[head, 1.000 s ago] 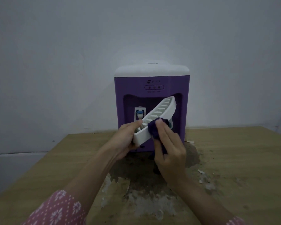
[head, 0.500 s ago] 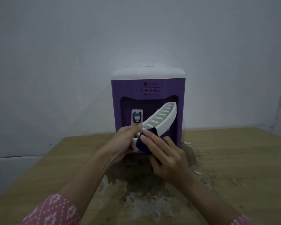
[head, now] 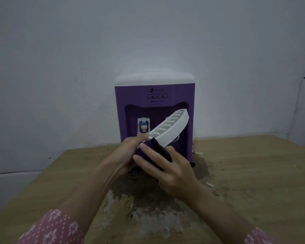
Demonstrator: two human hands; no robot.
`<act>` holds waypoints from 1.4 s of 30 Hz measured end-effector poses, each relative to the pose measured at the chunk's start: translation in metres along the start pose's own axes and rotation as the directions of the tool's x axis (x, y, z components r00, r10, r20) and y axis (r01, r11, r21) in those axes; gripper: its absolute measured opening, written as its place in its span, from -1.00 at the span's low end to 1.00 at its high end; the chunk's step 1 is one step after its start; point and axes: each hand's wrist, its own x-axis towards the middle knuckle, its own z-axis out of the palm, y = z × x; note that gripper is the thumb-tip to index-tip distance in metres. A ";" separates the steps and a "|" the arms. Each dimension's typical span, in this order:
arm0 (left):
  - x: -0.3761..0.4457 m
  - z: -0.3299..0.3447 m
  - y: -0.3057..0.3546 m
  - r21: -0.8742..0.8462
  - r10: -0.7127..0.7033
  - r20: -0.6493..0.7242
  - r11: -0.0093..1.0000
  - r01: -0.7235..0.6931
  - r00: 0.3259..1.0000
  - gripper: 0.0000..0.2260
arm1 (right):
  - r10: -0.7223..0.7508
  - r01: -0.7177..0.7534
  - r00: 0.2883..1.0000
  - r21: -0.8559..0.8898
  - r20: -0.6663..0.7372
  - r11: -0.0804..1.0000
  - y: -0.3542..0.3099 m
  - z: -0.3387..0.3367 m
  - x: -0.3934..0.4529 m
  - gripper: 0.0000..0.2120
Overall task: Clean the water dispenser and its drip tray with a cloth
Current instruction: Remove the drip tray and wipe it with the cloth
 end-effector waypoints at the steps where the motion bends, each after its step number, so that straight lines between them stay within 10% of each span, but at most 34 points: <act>1: 0.000 0.001 0.000 -0.004 0.009 -0.013 1.000 -0.010 1.000 -0.70 | 0.011 -0.011 1.000 0.008 -0.001 1.000 0.002 0.001 0.000 -0.69; 9: -0.004 0.001 0.005 0.035 0.015 -0.242 0.999 -0.006 0.970 -0.86 | 0.468 -0.463 0.881 0.076 -0.066 0.883 0.035 -0.007 0.011 -0.59; 16: -0.001 0.005 0.009 -0.034 0.023 -0.061 0.999 -0.025 0.998 -0.72 | 0.066 -0.064 0.995 0.031 -0.071 0.997 -0.006 -0.001 0.013 -0.70; 27: -0.009 -0.004 0.010 -0.001 -0.008 -0.285 1.000 0.009 0.958 -0.87 | 0.507 -0.504 0.860 0.073 -0.051 0.861 0.038 -0.002 0.017 -0.58; 34: -0.007 0.003 0.010 -0.088 -0.023 -0.123 0.996 0.012 0.992 -0.77 | 0.070 -0.069 0.997 0.048 -0.028 0.996 -0.008 0.006 0.011 -0.69; 42: -0.006 0.002 0.015 -0.090 0.054 -0.094 0.994 -0.063 0.994 -0.75 | 0.101 -0.100 0.994 0.044 -0.032 0.994 0.000 0.012 0.022 -0.66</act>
